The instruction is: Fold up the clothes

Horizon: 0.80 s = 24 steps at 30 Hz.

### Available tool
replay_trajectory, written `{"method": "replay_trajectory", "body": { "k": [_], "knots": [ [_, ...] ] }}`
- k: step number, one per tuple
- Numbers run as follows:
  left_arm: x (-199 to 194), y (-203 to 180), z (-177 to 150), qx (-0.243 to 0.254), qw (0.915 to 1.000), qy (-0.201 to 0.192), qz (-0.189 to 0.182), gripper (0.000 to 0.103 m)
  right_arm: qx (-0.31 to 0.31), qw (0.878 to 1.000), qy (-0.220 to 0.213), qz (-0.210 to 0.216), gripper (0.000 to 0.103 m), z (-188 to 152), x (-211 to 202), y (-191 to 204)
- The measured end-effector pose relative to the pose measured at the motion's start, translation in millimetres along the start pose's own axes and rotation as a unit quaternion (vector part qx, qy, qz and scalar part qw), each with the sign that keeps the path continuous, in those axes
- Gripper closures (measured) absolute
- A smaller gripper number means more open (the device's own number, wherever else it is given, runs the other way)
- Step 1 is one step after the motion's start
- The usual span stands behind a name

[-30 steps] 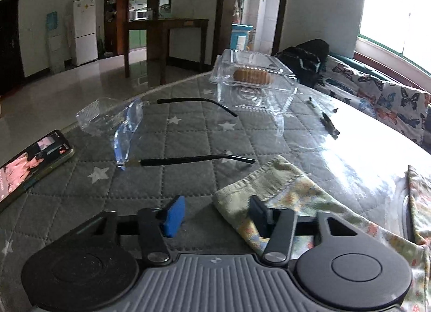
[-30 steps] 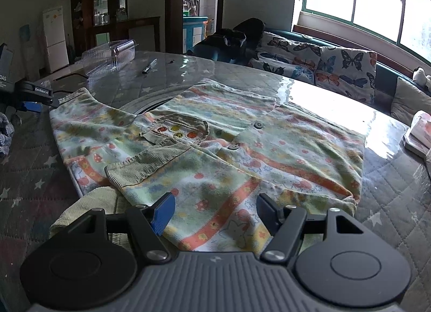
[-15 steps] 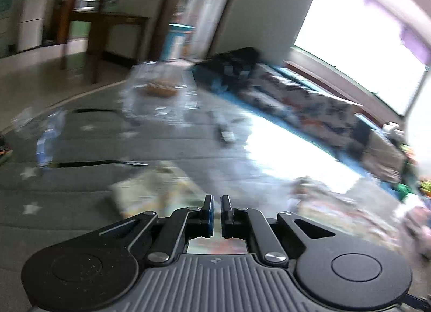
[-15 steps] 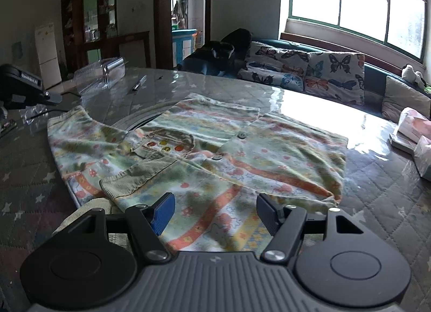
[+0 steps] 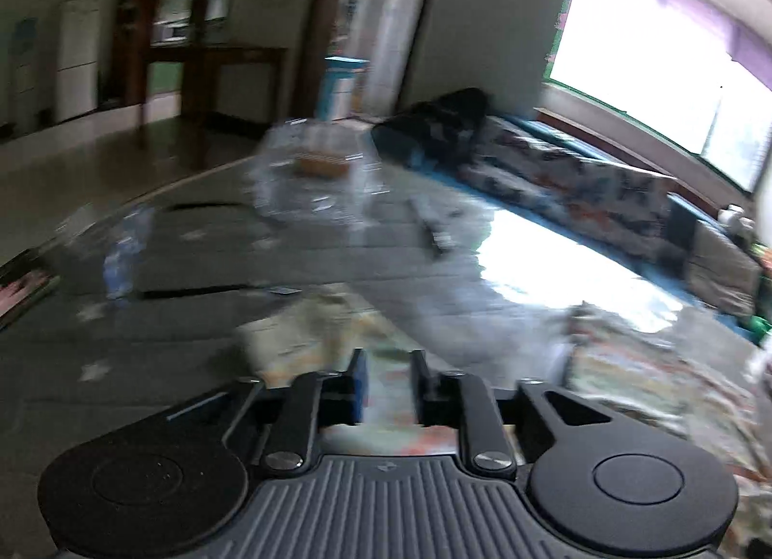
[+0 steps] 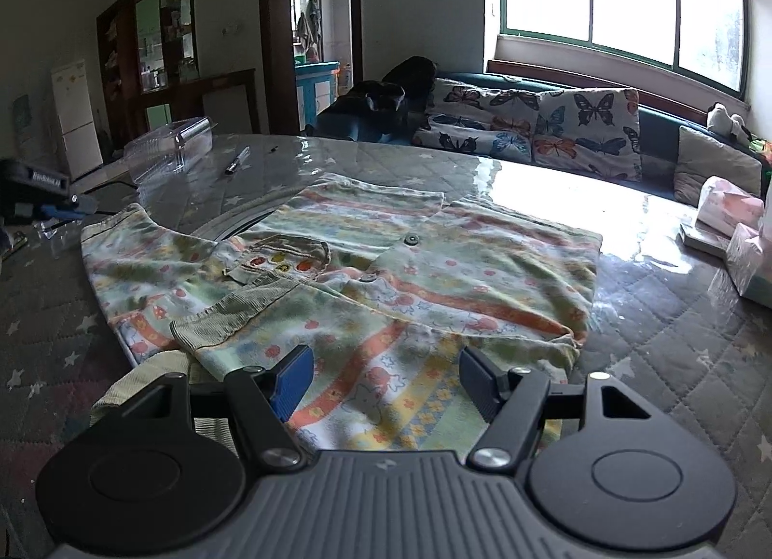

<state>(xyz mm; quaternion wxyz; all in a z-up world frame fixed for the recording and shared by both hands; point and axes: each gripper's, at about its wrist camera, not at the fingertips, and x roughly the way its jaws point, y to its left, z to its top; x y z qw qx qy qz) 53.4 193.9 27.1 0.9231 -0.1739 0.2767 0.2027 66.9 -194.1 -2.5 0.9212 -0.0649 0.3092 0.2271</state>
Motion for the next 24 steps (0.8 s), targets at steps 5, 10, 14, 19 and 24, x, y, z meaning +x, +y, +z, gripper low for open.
{"method": "replay_trajectory", "body": {
  "k": [5, 10, 14, 19, 24],
  "knots": [
    [16, 39, -5, -0.031, 0.9983, 0.011, 0.048, 0.053, -0.003, 1.0, 0.004, -0.002, 0.034, 2, 4, 3],
    [30, 49, -6, -0.055, 0.9972, 0.02, 0.046, 0.051, -0.006, 1.0, 0.011, -0.004, 0.034, 3, 9, 5],
    [39, 43, -2, -0.045, 0.9978, 0.013, 0.048, 0.052, -0.008, 1.0, 0.013, -0.006, 0.034, 5, 10, 6],
    [46, 40, -1, -0.039, 0.9975, 0.009, 0.058, 0.075, -0.005, 1.0, 0.01, -0.007, 0.034, 5, 8, 5],
    [47, 42, 2, -0.057, 0.9978, 0.012, 0.03, 0.096, -0.002, 1.0, 0.004, -0.007, 0.034, 6, 4, 4]
  ]
}}
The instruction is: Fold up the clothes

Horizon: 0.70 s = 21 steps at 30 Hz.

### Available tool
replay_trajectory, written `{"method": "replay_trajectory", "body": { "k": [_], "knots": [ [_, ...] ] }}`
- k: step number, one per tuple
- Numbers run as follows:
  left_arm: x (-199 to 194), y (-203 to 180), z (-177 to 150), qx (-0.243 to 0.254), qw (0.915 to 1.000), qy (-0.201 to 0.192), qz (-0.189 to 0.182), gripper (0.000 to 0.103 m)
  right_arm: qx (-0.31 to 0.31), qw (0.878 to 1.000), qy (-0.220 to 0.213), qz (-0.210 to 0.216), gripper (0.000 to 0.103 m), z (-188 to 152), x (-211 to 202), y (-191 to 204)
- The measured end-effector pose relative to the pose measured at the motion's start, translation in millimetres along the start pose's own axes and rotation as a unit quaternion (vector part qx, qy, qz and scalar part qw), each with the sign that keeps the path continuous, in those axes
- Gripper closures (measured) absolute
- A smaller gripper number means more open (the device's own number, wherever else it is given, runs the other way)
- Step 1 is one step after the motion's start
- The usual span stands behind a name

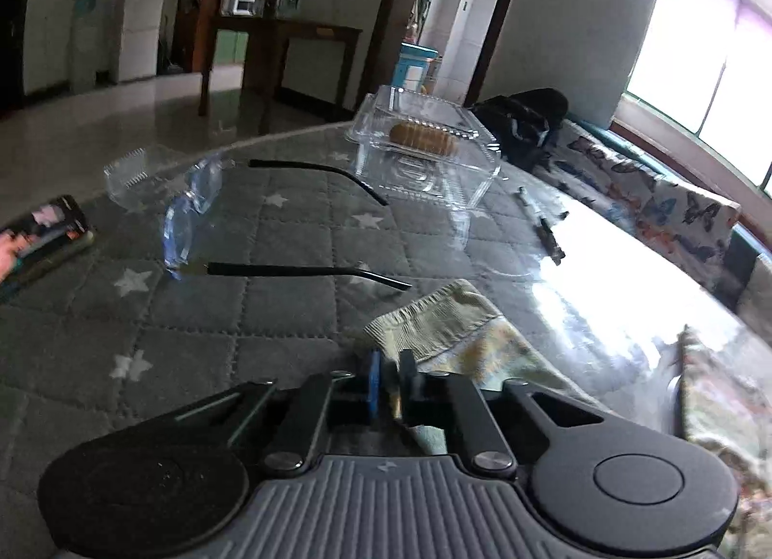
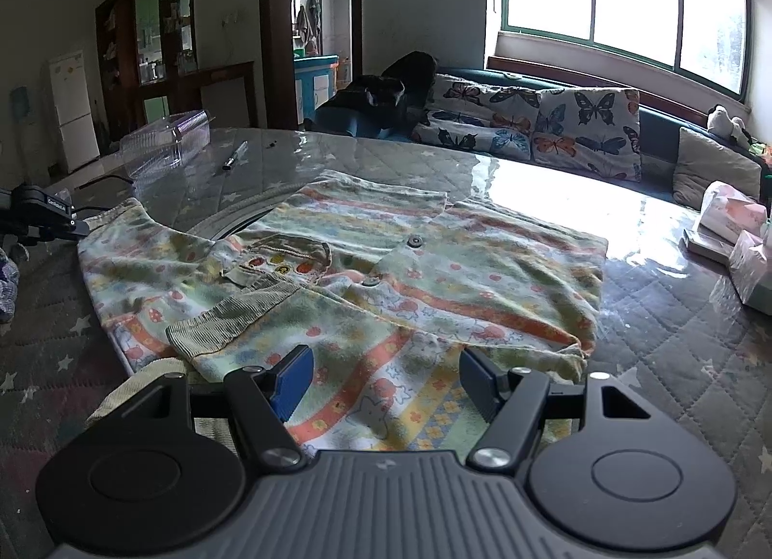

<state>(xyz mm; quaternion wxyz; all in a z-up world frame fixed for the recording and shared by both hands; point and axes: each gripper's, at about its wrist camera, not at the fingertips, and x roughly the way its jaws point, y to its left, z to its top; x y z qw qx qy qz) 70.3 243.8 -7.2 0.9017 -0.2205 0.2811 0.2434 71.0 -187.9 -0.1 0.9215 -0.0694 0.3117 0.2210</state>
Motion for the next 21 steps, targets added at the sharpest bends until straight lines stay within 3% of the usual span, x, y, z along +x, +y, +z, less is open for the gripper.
{"method": "replay_trajectory", "body": {
  "k": [5, 9, 12, 17, 21],
  "knots": [
    [-27, -18, 2, -0.004, 0.9974, -0.006, -0.071, 0.097, 0.007, 1.0, -0.008, -0.003, 0.034, 0, -6, -3],
    [-59, -52, 3, 0.016, 0.9878, -0.004, -0.155, 0.097, 0.014, 1.0, -0.018, -0.006, 0.034, -1, -12, -7],
    [-83, -85, -3, 0.041, 0.9744, 0.002, -0.221, 0.097, 0.023, 0.999, -0.026, -0.009, 0.034, -2, -18, -13],
    [-114, -141, -26, 0.088, 0.9435, 0.026, -0.318, 0.098, 0.036, 0.998, -0.037, -0.019, 0.034, -6, -28, -24],
    [-118, -178, -59, 0.136, 0.9219, 0.062, -0.357, 0.098, 0.052, 0.997, -0.044, -0.022, 0.034, -8, -35, -32]
  ]
}}
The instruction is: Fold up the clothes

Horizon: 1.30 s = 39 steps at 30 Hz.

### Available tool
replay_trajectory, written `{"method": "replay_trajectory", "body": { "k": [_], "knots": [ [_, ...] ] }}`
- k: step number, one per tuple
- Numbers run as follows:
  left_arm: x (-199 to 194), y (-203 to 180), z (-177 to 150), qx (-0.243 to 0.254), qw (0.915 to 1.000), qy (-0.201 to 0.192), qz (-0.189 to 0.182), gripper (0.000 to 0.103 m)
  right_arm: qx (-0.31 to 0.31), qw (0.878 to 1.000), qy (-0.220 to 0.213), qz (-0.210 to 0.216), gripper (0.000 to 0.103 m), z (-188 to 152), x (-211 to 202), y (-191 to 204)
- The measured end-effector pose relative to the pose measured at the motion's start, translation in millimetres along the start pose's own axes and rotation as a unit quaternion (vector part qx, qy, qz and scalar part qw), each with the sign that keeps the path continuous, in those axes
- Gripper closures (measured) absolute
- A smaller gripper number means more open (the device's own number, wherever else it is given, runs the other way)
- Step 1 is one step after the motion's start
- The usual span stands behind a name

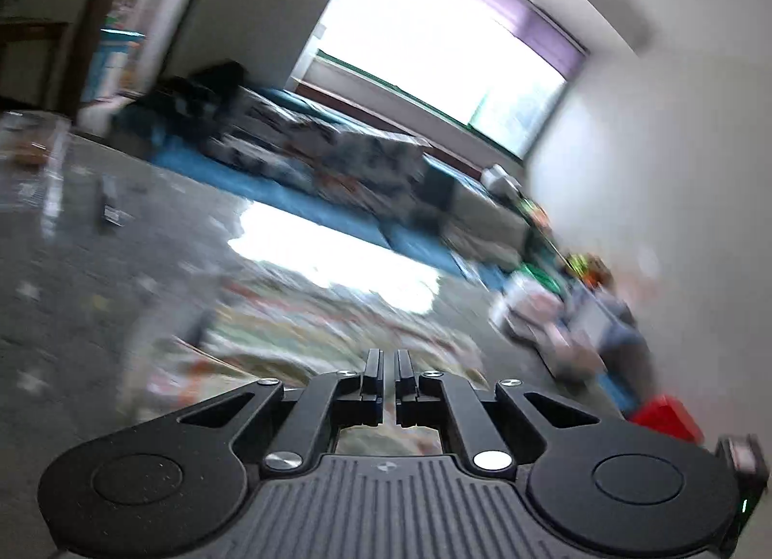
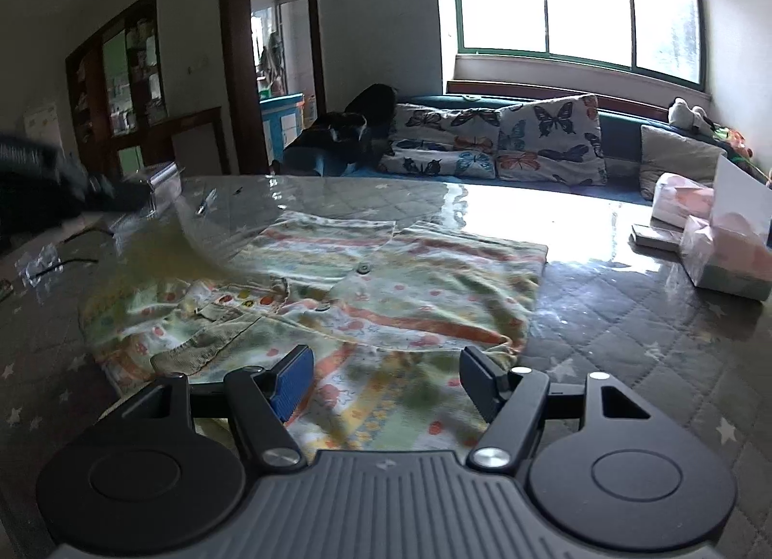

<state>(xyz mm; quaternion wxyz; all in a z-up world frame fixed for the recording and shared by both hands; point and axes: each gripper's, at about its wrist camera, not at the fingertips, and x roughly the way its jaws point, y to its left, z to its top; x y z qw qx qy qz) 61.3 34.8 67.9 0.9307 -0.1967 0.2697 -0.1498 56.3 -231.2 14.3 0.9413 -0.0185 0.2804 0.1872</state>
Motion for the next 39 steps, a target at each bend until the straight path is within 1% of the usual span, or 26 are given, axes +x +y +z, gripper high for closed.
{"method": "replay_trajectory", "body": {
  "k": [2, 4, 5, 6, 7, 9, 10, 13, 14, 16, 18, 20, 22, 23, 24, 25, 26, 28, 33, 35, 39],
  "knots": [
    [15, -9, -11, 0.009, 0.9993, 0.036, -0.004, 0.098, 0.002, 1.0, -0.003, -0.001, 0.034, 1, -3, -2],
    [22, -9, -19, 0.013, 0.9979, 0.062, -0.007, 0.095, 0.003, 1.0, -0.004, 0.004, 0.035, 3, -3, -2],
    [23, -8, -22, 0.014, 0.9973, 0.071, -0.002, 0.094, 0.003, 1.0, -0.003, 0.01, 0.035, 5, -2, -1],
    [22, -4, -24, 0.019, 0.9971, 0.073, 0.006, 0.09, 0.004, 1.0, -0.002, 0.015, 0.035, 7, 0, 0],
    [19, 1, -25, 0.025, 0.9971, 0.071, 0.017, 0.085, 0.004, 1.0, 0.0, 0.02, 0.037, 8, 1, 2],
    [10, 16, -23, 0.033, 0.9966, 0.058, 0.048, 0.056, 0.006, 0.999, 0.009, 0.04, 0.039, 11, 9, 7],
    [5, 23, -21, 0.036, 0.996, 0.05, 0.064, 0.053, 0.008, 0.998, 0.016, 0.053, 0.041, 12, 14, 12],
    [-7, 44, -19, 0.042, 0.993, 0.031, 0.106, 0.048, 0.003, 0.996, 0.035, 0.078, 0.044, 16, 32, 27],
    [-11, 50, -18, 0.041, 0.9919, 0.026, 0.117, 0.044, 0.001, 0.996, 0.041, 0.083, 0.045, 17, 38, 32],
    [-17, 61, -17, 0.037, 0.9899, 0.02, 0.136, 0.041, 0.002, 0.994, 0.056, 0.096, 0.052, 18, 50, 42],
    [-22, 72, -19, 0.03, 0.9881, 0.017, 0.15, 0.035, 0.003, 0.992, 0.068, 0.102, 0.054, 18, 61, 49],
    [-24, 80, -22, 0.024, 0.9871, 0.016, 0.158, 0.032, 0.005, 0.991, 0.079, 0.106, 0.055, 18, 70, 57],
    [-26, 87, -24, 0.017, 0.9867, 0.015, 0.161, 0.032, 0.006, 0.99, 0.09, 0.11, 0.059, 18, 80, 64],
    [-27, 91, -25, 0.013, 0.9866, 0.015, 0.162, 0.03, 0.007, 0.989, 0.095, 0.111, 0.06, 18, 84, 67],
    [-28, 94, -26, 0.009, 0.9864, 0.016, 0.163, 0.028, 0.008, 0.989, 0.098, 0.112, 0.063, 17, 86, 68],
    [-29, 97, -27, 0.006, 0.9863, 0.016, 0.164, 0.028, 0.009, 0.989, 0.102, 0.109, 0.066, 17, 89, 70],
    [-29, 99, -28, 0.003, 0.9863, 0.016, 0.164, 0.028, 0.01, 0.989, 0.106, 0.106, 0.066, 16, 92, 72],
    [-30, 103, -28, -0.001, 0.9861, 0.015, 0.165, 0.028, 0.016, 0.989, 0.11, 0.101, 0.072, 15, 95, 73],
    [-34, 107, -28, -0.003, 0.9856, 0.009, 0.169, 0.023, 0.023, 0.99, 0.109, 0.087, 0.074, 14, 95, 74],
    [-34, 106, -29, -0.001, 0.9856, 0.009, 0.169, 0.02, 0.027, 0.99, 0.109, 0.088, 0.074, 13, 94, 73],
    [-32, 101, -32, 0.009, 0.9855, 0.015, 0.169, 0.016, 0.033, 0.99, 0.103, 0.091, 0.093, 13, 90, 73]
  ]
}}
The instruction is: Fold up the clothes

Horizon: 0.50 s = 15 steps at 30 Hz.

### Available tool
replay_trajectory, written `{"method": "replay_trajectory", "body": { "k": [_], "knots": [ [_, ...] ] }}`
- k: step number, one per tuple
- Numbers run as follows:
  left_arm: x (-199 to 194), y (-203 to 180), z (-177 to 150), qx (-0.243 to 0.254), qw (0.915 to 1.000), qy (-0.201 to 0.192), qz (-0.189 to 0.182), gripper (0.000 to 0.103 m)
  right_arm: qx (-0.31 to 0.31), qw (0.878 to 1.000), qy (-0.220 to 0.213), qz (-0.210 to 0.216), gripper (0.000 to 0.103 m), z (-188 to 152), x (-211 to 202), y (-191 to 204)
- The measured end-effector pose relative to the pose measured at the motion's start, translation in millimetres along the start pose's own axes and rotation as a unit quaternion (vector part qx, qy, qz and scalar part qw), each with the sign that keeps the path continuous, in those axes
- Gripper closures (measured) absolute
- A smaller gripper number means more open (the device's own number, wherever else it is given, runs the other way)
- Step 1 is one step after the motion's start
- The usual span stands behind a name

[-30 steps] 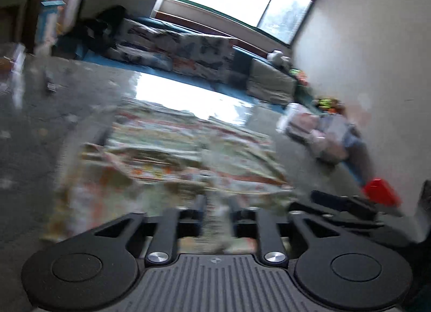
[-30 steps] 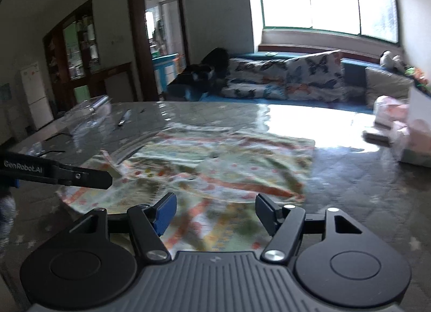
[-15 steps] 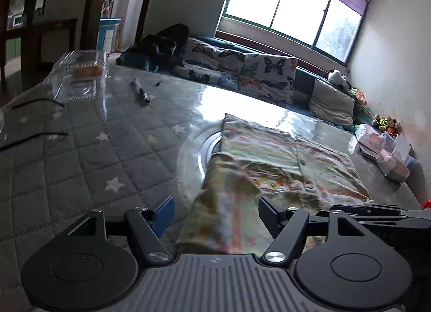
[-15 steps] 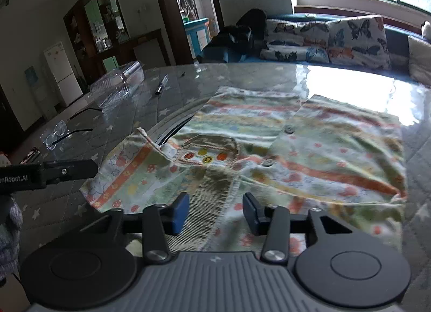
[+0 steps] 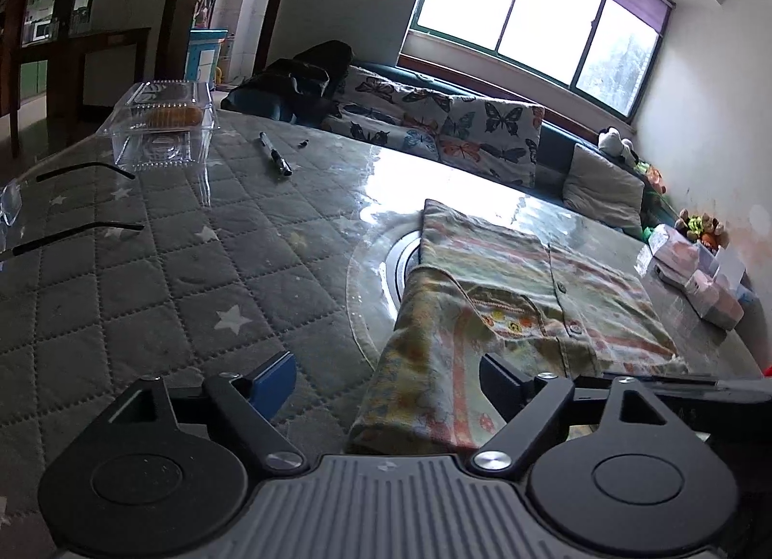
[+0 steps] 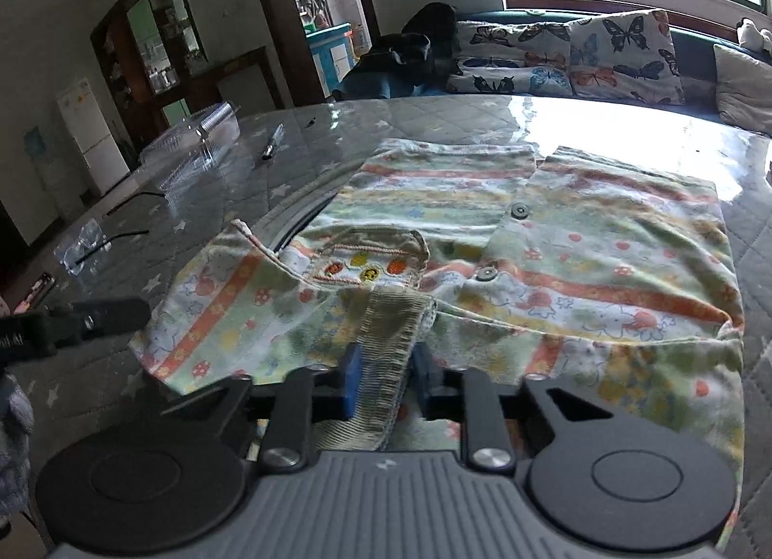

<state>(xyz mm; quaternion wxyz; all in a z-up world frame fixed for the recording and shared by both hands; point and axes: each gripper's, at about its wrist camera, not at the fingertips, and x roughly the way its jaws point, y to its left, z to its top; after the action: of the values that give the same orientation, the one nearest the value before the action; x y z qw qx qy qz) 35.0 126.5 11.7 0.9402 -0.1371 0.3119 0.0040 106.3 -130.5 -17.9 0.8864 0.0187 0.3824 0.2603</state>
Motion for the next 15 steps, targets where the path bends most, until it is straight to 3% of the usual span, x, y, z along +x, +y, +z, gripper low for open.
{"method": "replay_trajectory", "body": {
  "k": [15],
  "knots": [
    [5, -27, -24, 0.088, 0.996, 0.014, 0.0, 0.005, -0.031, 0.996, -0.087, -0.009, 0.095, 42, -67, 7]
  ]
}}
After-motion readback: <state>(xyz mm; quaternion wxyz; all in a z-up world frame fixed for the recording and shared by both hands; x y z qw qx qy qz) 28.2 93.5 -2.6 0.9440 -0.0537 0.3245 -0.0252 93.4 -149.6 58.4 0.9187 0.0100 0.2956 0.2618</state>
